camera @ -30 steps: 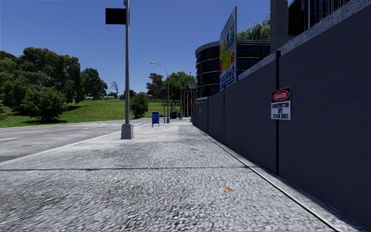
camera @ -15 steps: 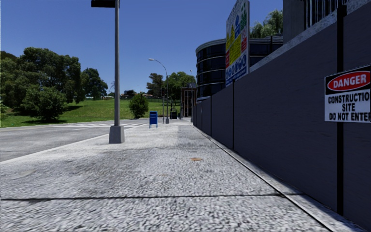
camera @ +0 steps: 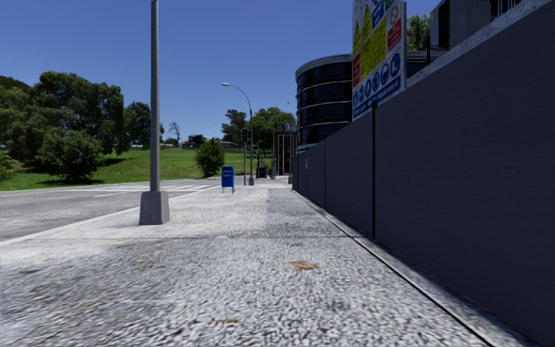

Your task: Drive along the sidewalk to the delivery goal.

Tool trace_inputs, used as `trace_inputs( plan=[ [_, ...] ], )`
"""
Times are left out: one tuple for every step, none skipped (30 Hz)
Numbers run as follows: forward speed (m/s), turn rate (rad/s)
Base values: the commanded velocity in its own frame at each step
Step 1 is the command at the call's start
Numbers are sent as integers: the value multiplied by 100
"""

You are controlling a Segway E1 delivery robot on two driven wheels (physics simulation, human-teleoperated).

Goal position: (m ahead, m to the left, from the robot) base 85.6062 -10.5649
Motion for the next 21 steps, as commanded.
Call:
trace_inputs(
  plan=[
    [200, 0],
    [200, 0],
    [200, 0],
    [200, 0],
    [200, 0],
    [200, 0],
    [200, 0],
    [200, 0],
    [200, 0],
    [200, 0],
    [200, 0],
    [200, 0],
    [200, 0],
    [200, 0],
    [200, 0],
    [200, 0],
    [200, 0],
    [200, 0],
    [200, 0],
    [200, 0],
    [200, 0]
  ],
)
